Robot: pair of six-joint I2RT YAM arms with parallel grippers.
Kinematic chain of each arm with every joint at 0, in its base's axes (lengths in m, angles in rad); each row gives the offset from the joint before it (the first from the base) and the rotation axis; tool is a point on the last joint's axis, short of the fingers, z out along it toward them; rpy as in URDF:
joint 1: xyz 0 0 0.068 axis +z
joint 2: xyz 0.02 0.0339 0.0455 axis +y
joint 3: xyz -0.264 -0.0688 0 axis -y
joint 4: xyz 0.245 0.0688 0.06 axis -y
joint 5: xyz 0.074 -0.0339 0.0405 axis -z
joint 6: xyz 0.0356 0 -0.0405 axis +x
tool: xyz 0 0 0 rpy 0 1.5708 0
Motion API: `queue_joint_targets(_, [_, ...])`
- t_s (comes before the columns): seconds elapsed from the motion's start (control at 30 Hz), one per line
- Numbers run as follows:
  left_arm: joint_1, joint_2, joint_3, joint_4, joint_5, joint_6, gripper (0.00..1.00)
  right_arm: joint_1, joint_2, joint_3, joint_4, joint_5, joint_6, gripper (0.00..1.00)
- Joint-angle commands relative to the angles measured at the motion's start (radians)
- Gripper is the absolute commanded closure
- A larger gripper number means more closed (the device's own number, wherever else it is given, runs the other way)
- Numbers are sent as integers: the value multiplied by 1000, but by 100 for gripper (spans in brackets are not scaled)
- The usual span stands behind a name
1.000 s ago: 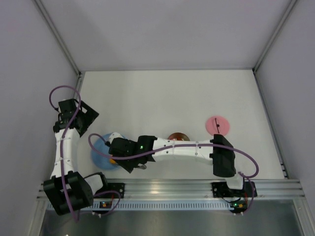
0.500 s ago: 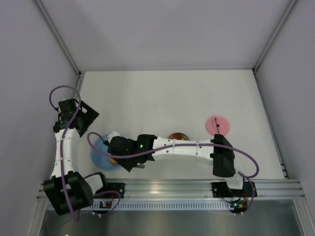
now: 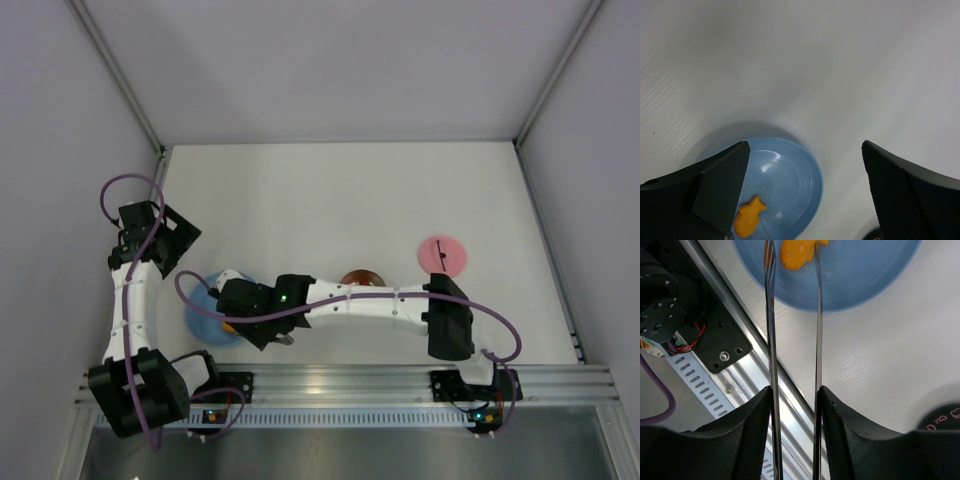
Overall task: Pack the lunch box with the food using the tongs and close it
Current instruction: Pick up the fake food from the plate.
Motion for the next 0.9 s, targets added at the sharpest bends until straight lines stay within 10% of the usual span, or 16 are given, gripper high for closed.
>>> queue_joint_targets(0.0, [4,-16,-5,43,8,-4,1,8,18,53,-1,-4,-3,58])
queue_joint_targets(0.87, [4,-18,-7,40,9,-4,1,-21,-93,5,-18,84,6,75])
